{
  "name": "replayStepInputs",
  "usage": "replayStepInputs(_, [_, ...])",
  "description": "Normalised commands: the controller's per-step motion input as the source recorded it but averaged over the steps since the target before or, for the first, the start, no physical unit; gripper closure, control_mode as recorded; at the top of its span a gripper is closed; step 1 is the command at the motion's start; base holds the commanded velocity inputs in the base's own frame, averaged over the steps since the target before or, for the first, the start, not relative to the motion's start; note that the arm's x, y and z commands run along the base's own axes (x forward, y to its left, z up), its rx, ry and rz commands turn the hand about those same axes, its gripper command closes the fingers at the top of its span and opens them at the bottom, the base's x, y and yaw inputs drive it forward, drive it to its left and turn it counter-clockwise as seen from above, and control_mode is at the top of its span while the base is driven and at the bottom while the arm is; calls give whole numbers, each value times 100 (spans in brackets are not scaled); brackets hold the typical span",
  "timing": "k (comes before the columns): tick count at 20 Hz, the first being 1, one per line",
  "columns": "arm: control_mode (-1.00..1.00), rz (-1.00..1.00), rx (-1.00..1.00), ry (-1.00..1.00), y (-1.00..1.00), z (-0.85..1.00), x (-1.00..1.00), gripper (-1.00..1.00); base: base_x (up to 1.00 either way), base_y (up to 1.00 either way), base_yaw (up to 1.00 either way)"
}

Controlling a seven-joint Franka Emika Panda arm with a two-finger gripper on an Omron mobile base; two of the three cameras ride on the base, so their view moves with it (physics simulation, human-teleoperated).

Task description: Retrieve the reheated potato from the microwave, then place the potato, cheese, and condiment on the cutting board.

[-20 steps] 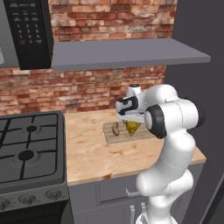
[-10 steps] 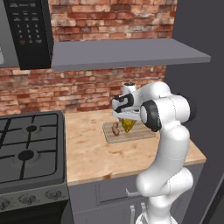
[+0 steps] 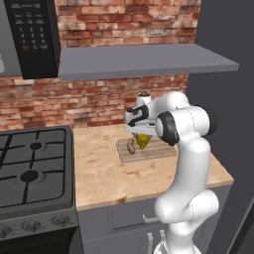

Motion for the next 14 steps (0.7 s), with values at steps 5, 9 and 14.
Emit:
replayStepInputs(5, [-100, 0, 0, 0, 2, -14, 2, 100, 0, 0, 0])
replayStepInputs(9, [-100, 0, 0, 0, -1, -16, -2, -100, 0, 0, 0])
replayStepInputs(14, [-100, -7, 0, 2, 0, 0, 0, -100, 0, 0, 0])
